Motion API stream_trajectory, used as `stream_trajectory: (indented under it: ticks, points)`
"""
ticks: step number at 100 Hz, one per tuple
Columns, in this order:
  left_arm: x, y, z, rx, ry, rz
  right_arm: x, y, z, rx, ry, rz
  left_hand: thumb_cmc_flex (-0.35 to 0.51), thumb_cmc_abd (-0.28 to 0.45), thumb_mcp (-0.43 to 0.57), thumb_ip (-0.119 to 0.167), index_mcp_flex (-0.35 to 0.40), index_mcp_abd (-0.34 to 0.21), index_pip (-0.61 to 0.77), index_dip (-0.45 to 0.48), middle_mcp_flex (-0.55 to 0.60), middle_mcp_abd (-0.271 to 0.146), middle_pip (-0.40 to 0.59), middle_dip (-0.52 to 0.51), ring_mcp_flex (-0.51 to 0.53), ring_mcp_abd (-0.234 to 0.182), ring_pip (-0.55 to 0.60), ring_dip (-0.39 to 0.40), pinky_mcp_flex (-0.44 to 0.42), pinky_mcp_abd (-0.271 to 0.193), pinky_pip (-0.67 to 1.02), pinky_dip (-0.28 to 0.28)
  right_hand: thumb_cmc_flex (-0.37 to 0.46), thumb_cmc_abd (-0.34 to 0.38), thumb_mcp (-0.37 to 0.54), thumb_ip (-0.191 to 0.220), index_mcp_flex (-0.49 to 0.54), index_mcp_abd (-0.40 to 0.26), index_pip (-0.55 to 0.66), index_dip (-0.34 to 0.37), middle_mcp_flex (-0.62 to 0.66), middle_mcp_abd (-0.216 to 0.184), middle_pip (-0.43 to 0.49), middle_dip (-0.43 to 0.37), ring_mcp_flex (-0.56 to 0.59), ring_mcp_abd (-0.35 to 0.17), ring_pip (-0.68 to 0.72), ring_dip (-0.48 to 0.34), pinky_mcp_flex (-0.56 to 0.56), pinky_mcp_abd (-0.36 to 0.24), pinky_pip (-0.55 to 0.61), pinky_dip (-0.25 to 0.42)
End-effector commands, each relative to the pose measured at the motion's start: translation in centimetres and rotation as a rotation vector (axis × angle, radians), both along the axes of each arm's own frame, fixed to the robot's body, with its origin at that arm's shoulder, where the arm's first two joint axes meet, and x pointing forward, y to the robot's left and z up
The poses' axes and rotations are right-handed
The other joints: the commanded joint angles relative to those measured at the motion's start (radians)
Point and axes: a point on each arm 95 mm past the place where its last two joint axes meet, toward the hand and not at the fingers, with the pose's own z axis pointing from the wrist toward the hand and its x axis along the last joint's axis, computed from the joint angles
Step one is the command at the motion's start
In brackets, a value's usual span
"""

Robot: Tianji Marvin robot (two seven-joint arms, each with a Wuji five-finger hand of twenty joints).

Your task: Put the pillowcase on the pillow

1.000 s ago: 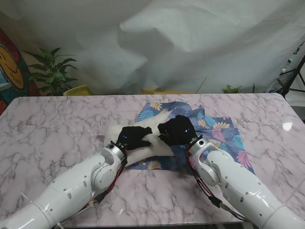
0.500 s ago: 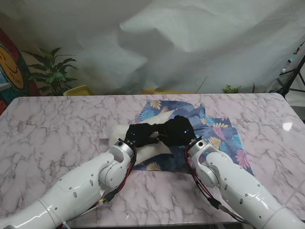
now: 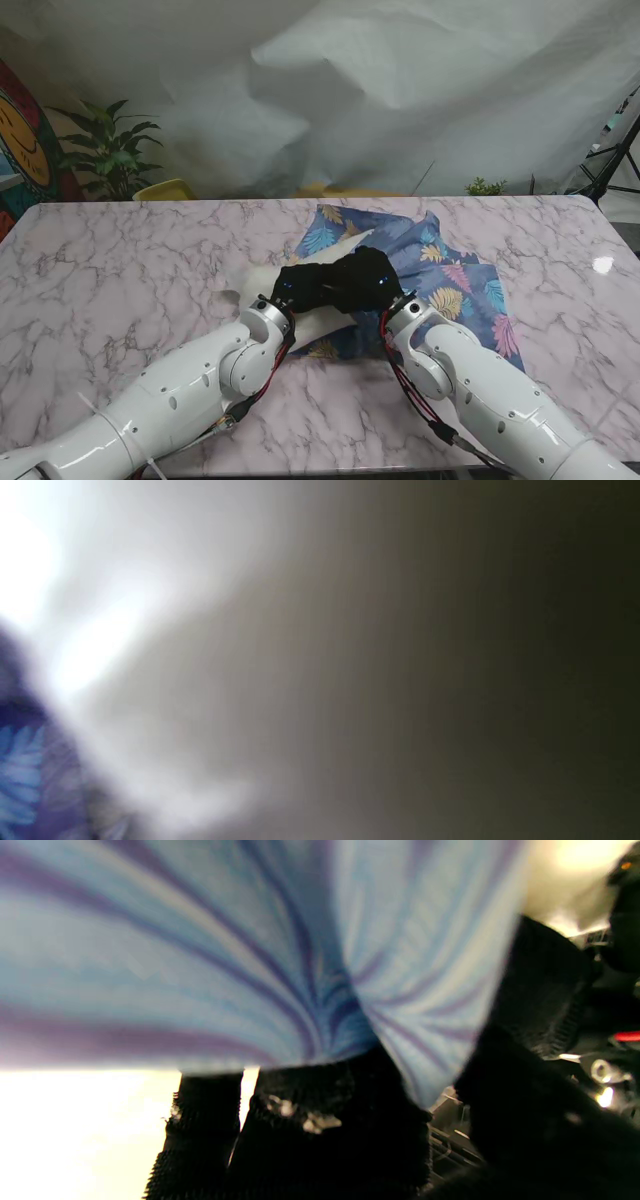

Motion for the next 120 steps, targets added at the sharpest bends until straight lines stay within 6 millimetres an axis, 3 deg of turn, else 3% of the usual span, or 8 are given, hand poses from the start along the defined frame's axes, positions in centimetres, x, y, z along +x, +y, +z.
stream_trajectory:
  ticks: [1,22,28,44,56,71,94,120]
  points:
    - [-0.6,-1.1,0.4,-0.007,-0.013,-0.046,0.2,0.0,-1.0,-0.022,0.049,-0.007,0.176,0.165,0.081,0.082,0.03,-0.01,-0.003,0.007,0.051,-0.069,0.067,0.0,0.133,-0.237,0.19,0.047,0.03,-0.029,0.137,0.013,0.07,0.032,0.005,0.032,-0.06,-0.087,-0.075,-0.029,-0.008,0.073,-0.005,-0.017,0.024,-0.059,-0.086,-0.028,-0.032,0.003,-0.017,0.0]
    - [-0.8,-0.8,-0.4,-0.013,0.021,-0.045,0.5,-1.8,-2.0,-0.091,0.105,-0.064,0.176,0.17,0.07,0.087,0.031,-0.004,-0.013,-0.001,0.055,-0.072,0.059,-0.005,0.134,-0.24,0.181,0.038,0.03,-0.032,0.125,0.01,-0.096,0.076,-0.053,0.039,-0.144,-0.036,-0.163,-0.079,-0.13,0.058,-0.126,-0.097,0.02,0.036,-0.44,-0.166,-0.175,0.069,-0.056,0.014]
    - [-0.8,-0.8,-0.7,-0.017,0.04,-0.045,0.0,-2.3,-2.0,-0.12,0.124,-0.064,0.176,0.173,0.063,0.09,0.03,-0.001,-0.016,-0.003,0.058,-0.069,0.056,-0.008,0.137,-0.242,0.179,0.034,0.036,-0.033,0.123,0.008,-0.248,0.151,-0.072,0.152,-0.177,0.047,-0.35,0.071,-0.25,0.069,-0.205,-0.157,-0.071,0.084,-0.677,-0.18,-0.255,0.098,-0.094,0.03]
    - [-0.8,-1.2,-1.5,-0.008,0.078,-0.057,-1.7,-3.3,-1.6,-0.18,0.072,-0.053,0.172,0.18,0.046,0.096,0.026,-0.011,-0.021,-0.006,0.056,-0.071,0.051,-0.012,0.129,-0.242,0.173,0.028,0.029,-0.036,0.116,0.003,-0.367,0.244,-0.284,0.181,-0.316,0.107,-0.531,0.055,-0.489,0.11,-0.324,-0.243,-0.352,0.194,-0.947,-0.291,-0.411,0.136,-0.173,0.027]
    - [-0.7,-1.3,-1.6,0.012,0.078,-0.07,-3.1,-4.0,-1.0,-0.16,0.067,-0.07,0.155,0.194,0.02,0.115,0.008,-0.034,-0.046,-0.03,0.032,-0.068,0.015,-0.041,0.076,-0.211,0.133,0.012,-0.032,-0.035,0.079,-0.008,-0.336,0.29,-0.411,0.2,-0.362,0.125,-0.577,0.047,-0.594,0.143,-0.341,-0.263,-0.457,0.25,-0.986,-0.339,-0.453,0.244,-0.22,0.0]
    - [-0.8,-1.3,-1.3,0.047,0.089,-0.076,-4.3,-5.0,-0.5,-0.095,-0.001,-0.147,0.094,0.204,0.008,0.119,-0.033,-0.053,-0.068,-0.05,-0.011,-0.094,-0.02,-0.085,-0.016,-0.153,0.033,-0.014,-0.135,-0.011,0.001,-0.023,-0.275,0.329,-0.492,0.213,-0.347,0.125,-0.569,0.058,-0.597,0.158,-0.321,-0.268,-0.459,0.252,-0.968,-0.355,-0.437,0.24,-0.21,-0.014]
    - [-0.9,-0.3,-0.3,0.113,0.095,-0.052,-6.5,-6.9,-0.6,-0.087,-0.034,-0.361,-0.122,0.273,0.007,0.117,-0.135,-0.041,-0.26,-0.009,-0.219,-0.061,-0.196,-0.193,-0.295,-0.001,-0.317,-0.083,-0.394,0.02,-0.243,-0.027,-0.111,0.331,-0.278,0.202,-0.237,0.106,-0.444,0.104,-0.444,0.143,-0.228,-0.228,-0.286,0.198,-0.819,-0.278,-0.289,0.194,-0.095,0.0]
    - [-1.2,1.0,2.2,0.165,0.062,-0.09,-7.7,-8.3,-1.5,-0.121,0.034,-0.44,-0.325,0.257,0.002,0.124,-0.32,-0.033,-0.544,-0.055,-0.687,0.068,-0.489,-0.375,-0.808,0.147,-0.792,-0.348,-0.78,0.064,-0.741,-0.069,-0.108,0.348,-0.285,0.21,-0.216,0.127,-0.429,0.099,-0.395,0.144,-0.211,-0.214,-0.239,0.204,-0.788,-0.253,-0.237,0.188,-0.067,0.011]
